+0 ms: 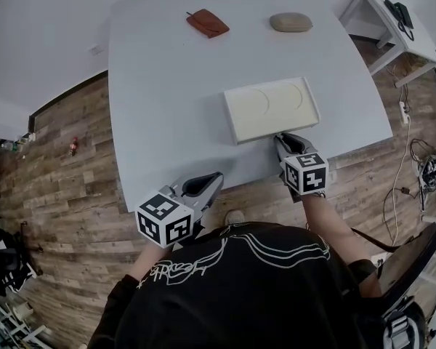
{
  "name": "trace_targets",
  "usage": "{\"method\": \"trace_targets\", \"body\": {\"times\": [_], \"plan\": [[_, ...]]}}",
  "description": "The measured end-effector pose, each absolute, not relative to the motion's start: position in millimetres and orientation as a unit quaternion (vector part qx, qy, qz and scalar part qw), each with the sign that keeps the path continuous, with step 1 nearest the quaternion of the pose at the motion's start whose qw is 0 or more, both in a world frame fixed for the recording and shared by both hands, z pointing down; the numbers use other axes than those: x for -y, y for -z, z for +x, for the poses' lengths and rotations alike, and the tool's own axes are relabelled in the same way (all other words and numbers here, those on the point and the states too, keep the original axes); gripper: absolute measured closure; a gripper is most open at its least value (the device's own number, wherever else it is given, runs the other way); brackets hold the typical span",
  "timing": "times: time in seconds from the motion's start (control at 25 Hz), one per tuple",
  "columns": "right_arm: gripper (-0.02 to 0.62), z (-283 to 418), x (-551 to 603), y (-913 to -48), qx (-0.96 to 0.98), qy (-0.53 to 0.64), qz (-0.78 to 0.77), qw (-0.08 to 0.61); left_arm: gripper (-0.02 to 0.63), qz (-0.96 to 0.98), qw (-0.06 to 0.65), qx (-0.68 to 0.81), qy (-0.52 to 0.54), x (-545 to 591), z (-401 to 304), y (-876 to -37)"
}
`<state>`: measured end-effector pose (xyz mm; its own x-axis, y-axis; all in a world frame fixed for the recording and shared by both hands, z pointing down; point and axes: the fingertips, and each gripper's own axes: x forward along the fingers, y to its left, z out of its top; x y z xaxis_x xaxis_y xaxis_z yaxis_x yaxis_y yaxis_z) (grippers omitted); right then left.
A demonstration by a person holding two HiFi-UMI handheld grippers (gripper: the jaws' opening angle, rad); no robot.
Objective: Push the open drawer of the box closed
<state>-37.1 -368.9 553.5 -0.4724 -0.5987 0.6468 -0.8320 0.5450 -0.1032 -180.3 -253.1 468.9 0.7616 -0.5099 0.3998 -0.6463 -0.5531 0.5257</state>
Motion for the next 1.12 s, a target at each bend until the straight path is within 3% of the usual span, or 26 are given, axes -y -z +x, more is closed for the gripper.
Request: {"method": "trace_targets", "body": {"times": [0.44, 0.8, 0.96, 1.12], "plan": [[0.528, -36.5, 339.8, -540.7, 0.859, -0.216, 0.387, 0.256, 0.598, 0.875, 0.334, 0.337, -0.097, 230.4, -167.2, -462.8], [0.529, -9.0, 226.0, -454.2, 0.922, -0.246, 0.265, 0.141, 0.598, 0.895, 0.292, 0.325, -0.092, 173.8, -86.3, -419.7], [0.584, 18.3, 177.6, -408.6, 0.935, -0.255, 0.231, 0.087, 0.598, 0.905, 0.272, 0.319, -0.076, 138.4, -44.8, -395.9], [0.586, 35.0, 120.6, -378.4, 0.952, -0.236, 0.181, 0.071, 0.598, 0.912, 0.259, 0.313, -0.057, 100.1, -8.0, -374.2]]}}
